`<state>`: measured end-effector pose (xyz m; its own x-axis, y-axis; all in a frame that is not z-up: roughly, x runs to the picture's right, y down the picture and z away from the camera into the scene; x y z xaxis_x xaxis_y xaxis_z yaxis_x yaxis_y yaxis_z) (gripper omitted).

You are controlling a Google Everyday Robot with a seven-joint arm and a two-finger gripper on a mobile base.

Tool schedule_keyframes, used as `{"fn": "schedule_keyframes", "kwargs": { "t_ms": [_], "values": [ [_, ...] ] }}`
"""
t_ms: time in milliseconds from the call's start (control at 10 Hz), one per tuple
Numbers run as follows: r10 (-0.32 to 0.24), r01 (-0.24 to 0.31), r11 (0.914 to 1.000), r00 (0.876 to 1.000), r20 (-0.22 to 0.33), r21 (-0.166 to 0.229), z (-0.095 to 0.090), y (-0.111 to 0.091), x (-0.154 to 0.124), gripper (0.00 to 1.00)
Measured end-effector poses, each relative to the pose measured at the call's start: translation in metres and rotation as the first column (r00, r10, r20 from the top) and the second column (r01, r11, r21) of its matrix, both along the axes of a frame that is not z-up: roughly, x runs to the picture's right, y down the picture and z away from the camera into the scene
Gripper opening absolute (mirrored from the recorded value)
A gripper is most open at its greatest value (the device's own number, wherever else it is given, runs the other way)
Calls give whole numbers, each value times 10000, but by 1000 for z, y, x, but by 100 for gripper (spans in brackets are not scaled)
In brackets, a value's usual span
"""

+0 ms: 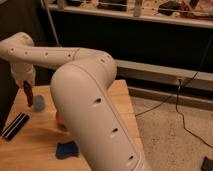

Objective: Place the pepper in the ceramic cup

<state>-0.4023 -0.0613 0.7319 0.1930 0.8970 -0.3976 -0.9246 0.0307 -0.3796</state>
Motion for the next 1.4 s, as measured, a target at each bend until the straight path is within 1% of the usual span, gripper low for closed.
{"fn": "schedule_keyframes", "kwargs": {
  "t_ms": [200,400,500,700,1000,1400],
  "values": [
    [378,-383,9979,9992,110,531,-3,-18,3,27],
    [714,-736,9937,9970,283,845,-3,-25,1,27],
    [857,-888,9916,9956,370,937,-2,-26,-1,27],
    [1040,-1086,9857,9937,421,1286,2,-27,-3,27],
    [1055,-1101,9787,9938,355,1732,9,-21,-8,27],
    [1085,-1144,9793,9931,435,1669,20,-7,-19,27]
  ]
}}
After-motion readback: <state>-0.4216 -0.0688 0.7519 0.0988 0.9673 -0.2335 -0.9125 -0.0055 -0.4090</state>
